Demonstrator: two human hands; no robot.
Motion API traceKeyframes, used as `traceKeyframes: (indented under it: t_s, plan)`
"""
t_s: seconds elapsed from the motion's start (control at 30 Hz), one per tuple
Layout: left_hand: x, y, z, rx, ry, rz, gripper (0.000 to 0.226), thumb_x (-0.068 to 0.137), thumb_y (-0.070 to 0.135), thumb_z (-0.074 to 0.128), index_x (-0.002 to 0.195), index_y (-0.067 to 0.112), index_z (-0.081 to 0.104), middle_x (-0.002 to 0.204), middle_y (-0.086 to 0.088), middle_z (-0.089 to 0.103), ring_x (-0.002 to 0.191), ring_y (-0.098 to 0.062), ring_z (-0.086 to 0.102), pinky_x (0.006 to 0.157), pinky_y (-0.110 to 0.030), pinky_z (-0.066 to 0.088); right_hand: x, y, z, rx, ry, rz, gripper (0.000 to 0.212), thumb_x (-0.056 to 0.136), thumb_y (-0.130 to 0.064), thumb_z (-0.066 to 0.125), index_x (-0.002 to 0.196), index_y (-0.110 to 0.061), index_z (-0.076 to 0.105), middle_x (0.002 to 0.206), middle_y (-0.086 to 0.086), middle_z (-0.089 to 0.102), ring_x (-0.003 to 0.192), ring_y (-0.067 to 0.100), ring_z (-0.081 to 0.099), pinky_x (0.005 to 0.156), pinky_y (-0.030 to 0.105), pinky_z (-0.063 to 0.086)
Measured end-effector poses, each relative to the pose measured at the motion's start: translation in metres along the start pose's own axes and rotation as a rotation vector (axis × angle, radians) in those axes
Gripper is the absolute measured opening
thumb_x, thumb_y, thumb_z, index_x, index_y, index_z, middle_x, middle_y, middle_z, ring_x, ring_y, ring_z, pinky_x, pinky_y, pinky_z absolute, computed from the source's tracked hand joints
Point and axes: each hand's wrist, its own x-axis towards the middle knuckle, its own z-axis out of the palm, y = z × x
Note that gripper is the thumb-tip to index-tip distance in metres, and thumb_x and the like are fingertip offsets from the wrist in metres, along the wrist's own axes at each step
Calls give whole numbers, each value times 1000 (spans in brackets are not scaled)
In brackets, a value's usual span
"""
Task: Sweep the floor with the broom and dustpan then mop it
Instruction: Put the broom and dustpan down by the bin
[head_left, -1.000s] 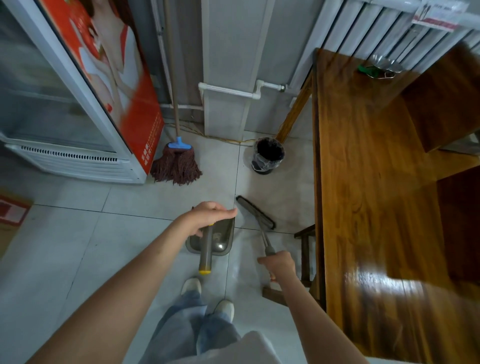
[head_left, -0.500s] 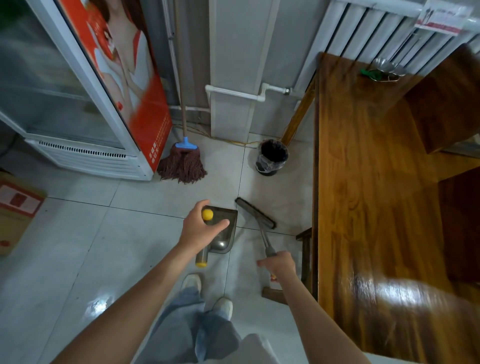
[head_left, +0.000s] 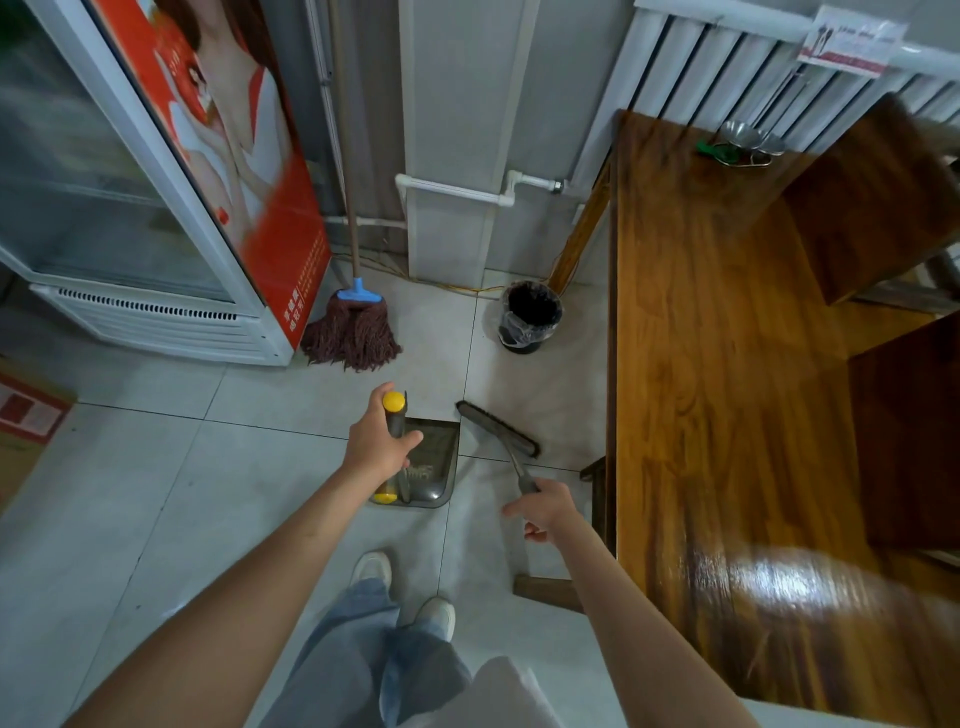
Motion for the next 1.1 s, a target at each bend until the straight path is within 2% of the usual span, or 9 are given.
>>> traceKeyframes:
  t_s: [0.17, 0.27, 0.33, 0.43, 0.53, 0.7, 0.8, 0.93, 1.1]
  plan:
    - [6, 0, -8, 24, 3, 1, 73, 85, 12, 69, 144, 25, 30, 123, -8, 48, 63, -26, 64, 76, -40, 57, -2, -12, -10, 45, 81, -74, 65, 79, -3, 72, 139, -3, 45, 86, 15, 64, 73, 23, 62, 80, 38, 58]
    - [16, -1, -16, 128, 51, 12, 65, 84, 17, 71, 141, 15, 40, 130, -14, 54, 104, -35, 60, 95, -43, 48, -3, -18, -16, -22, 213, -126, 70, 80, -12, 71, 143, -4, 41, 113, 14, 66, 100, 25, 65, 89, 34, 55]
    - [23, -1, -22, 208, 89, 24, 50, 84, 20, 70, 129, 9, 51, 125, -15, 59, 115, -36, 53, 95, -43, 43, -8, -21, -18, -18, 326, -203, 71, 83, -15, 72, 145, -7, 40, 126, 12, 61, 113, 26, 60, 92, 31, 51]
    - [31, 1, -28, 238, 150, 12, 37, 85, 22, 69, 117, 7, 58, 115, -16, 64, 110, -38, 56, 87, -42, 44, -15, -25, -21, 86, 463, -307, 62, 85, -12, 72, 140, -5, 46, 121, 12, 64, 108, 24, 62, 87, 28, 51]
    - [38, 6, -31, 268, 231, 27, 30, 88, 29, 65, 109, 8, 62, 108, -16, 67, 105, -38, 58, 78, -39, 44, -15, -34, -24, 147, 483, -353, 67, 84, -16, 74, 143, -9, 44, 124, 8, 64, 100, 17, 64, 84, 24, 51]
    - [55, 14, -38, 259, 296, 65, 32, 87, 43, 63, 89, 12, 64, 91, -9, 67, 92, -33, 61, 66, -32, 40, -12, -51, -22, 160, 484, -340, 69, 82, -24, 76, 142, -11, 46, 129, 5, 61, 111, 18, 61, 92, 26, 50]
    - [70, 24, -47, 235, 288, 80, 37, 86, 48, 61, 79, 12, 62, 77, -5, 59, 82, -30, 59, 61, -31, 37, -9, -64, -20, 208, 517, -294, 67, 83, -20, 75, 143, -13, 45, 131, 7, 59, 112, 21, 62, 95, 36, 53]
    - [96, 38, -62, 239, 235, 123, 39, 83, 50, 63, 68, 14, 60, 68, -2, 58, 75, -29, 60, 58, -30, 38, -11, -89, -22, 253, 633, -282, 64, 86, -13, 68, 145, -12, 41, 136, 10, 56, 106, 24, 65, 90, 41, 56]
    - [124, 67, -75, 396, 124, 245, 34, 83, 51, 63, 75, 18, 62, 71, -2, 57, 73, -26, 55, 61, -30, 40, -13, -116, -30, 291, 743, -277, 69, 86, -13, 66, 148, -14, 36, 145, 6, 48, 99, 26, 66, 85, 44, 57]
